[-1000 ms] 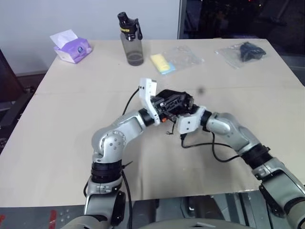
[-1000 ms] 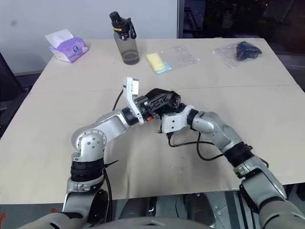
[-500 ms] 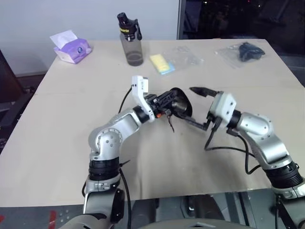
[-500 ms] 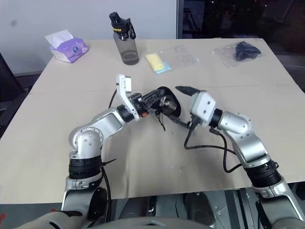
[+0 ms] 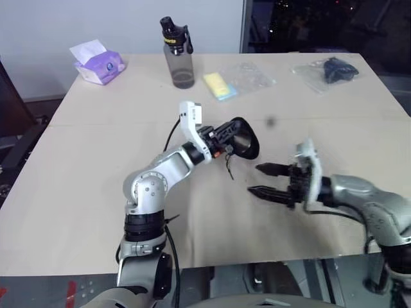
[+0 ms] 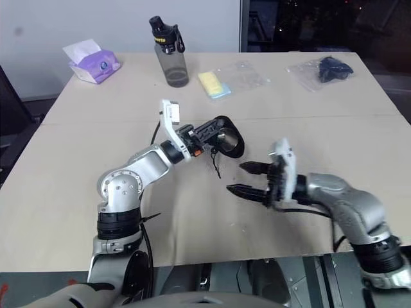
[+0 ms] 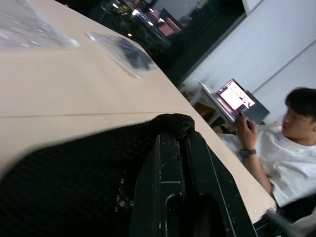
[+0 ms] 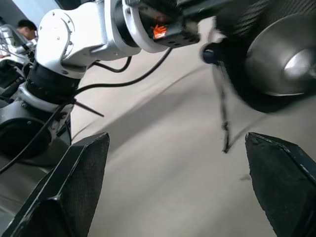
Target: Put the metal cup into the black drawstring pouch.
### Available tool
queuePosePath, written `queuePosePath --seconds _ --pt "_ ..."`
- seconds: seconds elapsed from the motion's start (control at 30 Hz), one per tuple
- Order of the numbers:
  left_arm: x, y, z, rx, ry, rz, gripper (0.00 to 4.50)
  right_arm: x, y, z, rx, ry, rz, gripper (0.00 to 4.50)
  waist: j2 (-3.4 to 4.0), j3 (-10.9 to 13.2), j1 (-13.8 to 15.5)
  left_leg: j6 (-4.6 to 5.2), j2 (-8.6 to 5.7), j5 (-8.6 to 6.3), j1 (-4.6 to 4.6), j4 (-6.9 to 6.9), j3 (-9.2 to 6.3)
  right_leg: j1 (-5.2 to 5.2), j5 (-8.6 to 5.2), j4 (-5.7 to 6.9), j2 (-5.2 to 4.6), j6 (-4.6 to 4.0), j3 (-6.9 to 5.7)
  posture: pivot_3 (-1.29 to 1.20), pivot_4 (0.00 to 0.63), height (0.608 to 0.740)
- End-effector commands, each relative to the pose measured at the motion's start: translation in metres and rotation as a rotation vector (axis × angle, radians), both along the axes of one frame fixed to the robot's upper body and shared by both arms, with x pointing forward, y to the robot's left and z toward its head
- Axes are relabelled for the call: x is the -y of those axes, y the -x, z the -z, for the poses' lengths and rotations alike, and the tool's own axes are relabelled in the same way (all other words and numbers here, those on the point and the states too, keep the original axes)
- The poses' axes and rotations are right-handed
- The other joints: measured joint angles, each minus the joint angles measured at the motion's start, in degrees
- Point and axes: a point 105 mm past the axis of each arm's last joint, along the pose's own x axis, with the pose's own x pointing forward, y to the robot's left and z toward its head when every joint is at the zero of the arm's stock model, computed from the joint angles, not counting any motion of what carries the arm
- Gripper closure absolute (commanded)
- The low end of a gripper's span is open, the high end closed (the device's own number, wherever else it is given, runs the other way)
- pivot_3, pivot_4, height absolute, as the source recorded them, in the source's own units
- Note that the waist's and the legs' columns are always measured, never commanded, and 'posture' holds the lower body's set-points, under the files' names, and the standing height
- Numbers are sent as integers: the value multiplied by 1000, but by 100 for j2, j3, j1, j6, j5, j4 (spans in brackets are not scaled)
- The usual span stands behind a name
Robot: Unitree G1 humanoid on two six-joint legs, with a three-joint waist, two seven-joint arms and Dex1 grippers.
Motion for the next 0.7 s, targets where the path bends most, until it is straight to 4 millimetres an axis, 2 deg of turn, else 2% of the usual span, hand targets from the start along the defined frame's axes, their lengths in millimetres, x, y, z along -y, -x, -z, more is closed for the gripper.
queuePosePath --seconds 0.03,0.2,0.33,0.37,0.4,0.43,0.47,0.57,0.6,0.63,0.7 --pt "-1 5 -14 53 19 5 4500 -15 -27 23 84 75 141 41 0 -1 9 0 -1 0 0 0 1 0 0 2 0 0 1 0 150 740" --pt "-1 5 -14 51 20 -4 4500 -36 -46 41 167 100 201 41 0 -1 15 -1 -4 0 -7 4 15 -1 24 -6 -7 3 11 0 150 740" --pt "-3 5 -14 50 15 -12 4500 -46 -54 23 164 -54 234 41 0 -1 25 -1 -5 0 -9 1 8 -1 25 -7 -8 2 5 0 150 740" --pt "-4 5 -13 49 14 -14 4500 -48 -53 19 166 -74 224 281 0 -1 24 -1 -4 0 -9 0 6 -1 25 -6 -8 2 3 0 150 740" --pt "-5 5 -12 48 14 -16 4500 -49 -52 17 165 -83 217 710 0 -1 23 -1 -4 0 -9 0 7 -1 25 -6 -8 1 3 0 150 740" --pt "-6 5 -11 39 17 -23 4500 -48 -49 19 169 -76 198 836 0 -1 23 -1 -4 0 -9 0 7 -1 25 -6 -8 1 4 0 150 740" --pt "-7 4 -10 35 18 -27 4500 -47 -48 22 174 -58 185 1194 0 -1 24 -1 -4 0 -9 1 8 -1 25 -7 -9 1 4 0 150 740" --pt "-11 0 -10 31 21 -44 4500 -39 -48 25 178 -40 191 2523 0 -1 24 -1 -5 0 -9 1 9 -1 25 -6 -10 1 4 0 150 740" --pt "-11 -1 -10 31 19 -47 4500 -37 -48 23 180 -43 196 2809 0 -1 23 -1 -5 0 -9 1 9 0 25 -6 -9 1 4 0 150 740" --pt "-11 -1 -10 31 18 -49 4500 -36 -49 22 183 -45 197 3348 0 -1 21 -1 -5 0 -8 1 8 0 25 -5 -9 1 4 0 150 740" --pt "-11 -1 -10 32 21 -47 4500 -32 -51 18 193 -50 208 4148 0 -1 20 -1 -4 1 -7 1 8 -1 25 -5 -8 1 4 0 150 740"
